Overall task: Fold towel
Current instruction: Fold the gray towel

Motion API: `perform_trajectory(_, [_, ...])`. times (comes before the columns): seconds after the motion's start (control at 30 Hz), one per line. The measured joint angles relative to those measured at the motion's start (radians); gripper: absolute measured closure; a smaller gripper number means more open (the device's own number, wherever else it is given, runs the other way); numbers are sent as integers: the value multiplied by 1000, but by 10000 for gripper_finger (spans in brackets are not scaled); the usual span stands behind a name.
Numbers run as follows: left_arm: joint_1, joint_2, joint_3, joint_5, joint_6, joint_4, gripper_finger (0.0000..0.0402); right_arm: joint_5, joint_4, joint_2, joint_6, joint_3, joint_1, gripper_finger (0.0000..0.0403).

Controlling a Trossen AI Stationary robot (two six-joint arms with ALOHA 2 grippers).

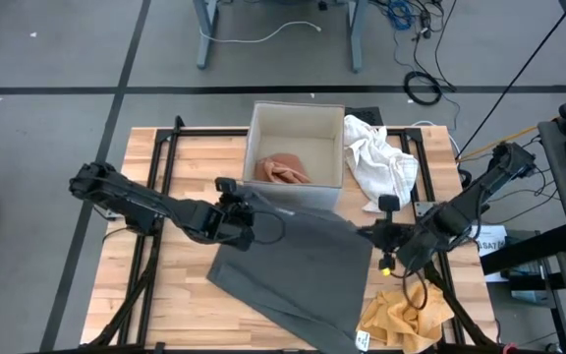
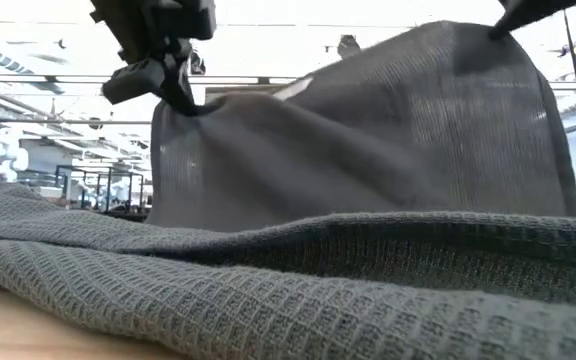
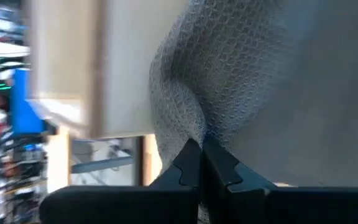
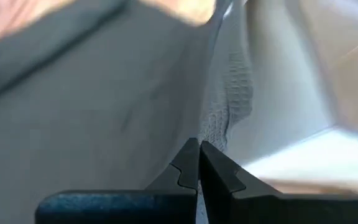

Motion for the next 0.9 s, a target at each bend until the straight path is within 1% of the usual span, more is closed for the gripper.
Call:
perform_trajectory(0.17, [-10,61,0,57,-17,-15,377,-68,-1,115,41,0,34,403])
perform_trajectory(0.37, [-48,156,0,125,-27,-24,320,-146,28,284,135,0,85,403])
perform_trajectory(0.57, [-74,239,0,130,-39,-25,248,-230,136,451,164,0,110,403])
perform_trajectory(0.7, [-80,240,0,125,-65,-21,221,-256,186,531,181,0,116,402])
perform_trajectory(0.8, [-86,228,0,124,-92,-29,215,-262,206,564,197,0,115,385])
perform_trajectory(0.87, [-93,226,0,133,-104,-32,214,-276,218,573,207,0,119,364])
perform_trajectory(0.9, [-95,225,0,155,-111,-37,214,-277,214,573,218,0,123,350])
